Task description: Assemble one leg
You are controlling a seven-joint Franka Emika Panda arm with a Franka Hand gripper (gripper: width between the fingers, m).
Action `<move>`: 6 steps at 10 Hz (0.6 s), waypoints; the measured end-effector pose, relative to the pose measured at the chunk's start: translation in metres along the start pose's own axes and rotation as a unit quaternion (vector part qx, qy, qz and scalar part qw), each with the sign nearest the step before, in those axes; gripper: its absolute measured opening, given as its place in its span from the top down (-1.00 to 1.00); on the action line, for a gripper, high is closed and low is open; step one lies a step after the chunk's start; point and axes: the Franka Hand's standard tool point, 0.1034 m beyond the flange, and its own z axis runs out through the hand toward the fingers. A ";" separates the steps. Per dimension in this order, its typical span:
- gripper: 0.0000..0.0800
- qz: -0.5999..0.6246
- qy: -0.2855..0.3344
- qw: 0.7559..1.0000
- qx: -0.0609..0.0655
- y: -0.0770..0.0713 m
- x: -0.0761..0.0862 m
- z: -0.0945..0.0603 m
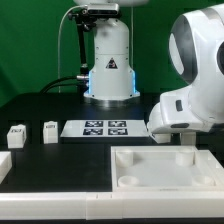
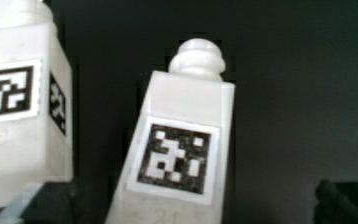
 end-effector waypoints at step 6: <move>0.10 0.004 -0.003 1.000 0.001 0.008 -0.001 0.014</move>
Offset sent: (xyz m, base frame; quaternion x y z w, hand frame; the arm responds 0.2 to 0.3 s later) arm -0.0157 -0.0118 -0.0290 0.0085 0.0096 0.0275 0.9995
